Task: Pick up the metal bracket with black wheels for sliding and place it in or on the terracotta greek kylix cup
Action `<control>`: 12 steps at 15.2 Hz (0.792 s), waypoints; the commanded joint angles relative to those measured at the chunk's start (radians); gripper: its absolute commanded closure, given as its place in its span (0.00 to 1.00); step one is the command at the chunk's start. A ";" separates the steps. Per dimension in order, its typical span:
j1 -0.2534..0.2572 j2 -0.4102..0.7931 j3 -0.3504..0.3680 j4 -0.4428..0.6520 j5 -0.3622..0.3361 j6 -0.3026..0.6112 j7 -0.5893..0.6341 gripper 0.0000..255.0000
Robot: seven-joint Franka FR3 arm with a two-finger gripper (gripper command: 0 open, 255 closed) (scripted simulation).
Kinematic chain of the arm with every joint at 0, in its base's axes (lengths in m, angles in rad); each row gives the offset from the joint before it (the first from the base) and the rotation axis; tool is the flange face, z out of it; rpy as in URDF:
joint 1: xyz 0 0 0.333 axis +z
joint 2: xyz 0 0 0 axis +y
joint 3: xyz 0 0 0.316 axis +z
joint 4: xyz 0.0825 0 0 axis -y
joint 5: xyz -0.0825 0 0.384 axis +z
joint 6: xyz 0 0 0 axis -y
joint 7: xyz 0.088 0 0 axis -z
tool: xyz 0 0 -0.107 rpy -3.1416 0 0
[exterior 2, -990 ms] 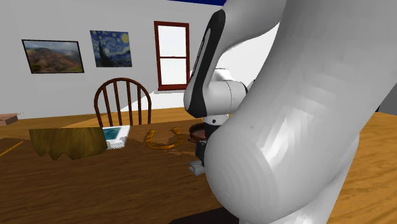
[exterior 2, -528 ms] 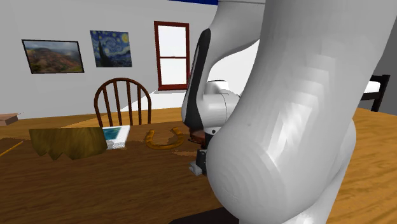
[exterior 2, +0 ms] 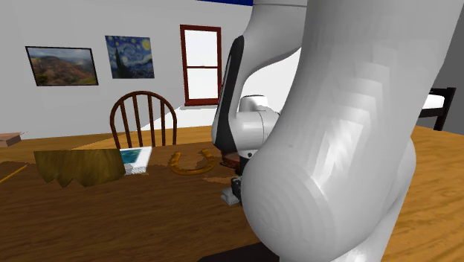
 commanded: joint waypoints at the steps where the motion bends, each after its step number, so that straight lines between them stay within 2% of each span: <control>1: 0.000 0.001 0.000 0.000 0.000 0.000 0.000 1.00; 9: 0.001 0.001 0.000 0.000 0.000 0.000 0.000 1.00; 12: -0.019 -0.070 -0.004 -0.003 -0.091 -0.061 0.063 1.00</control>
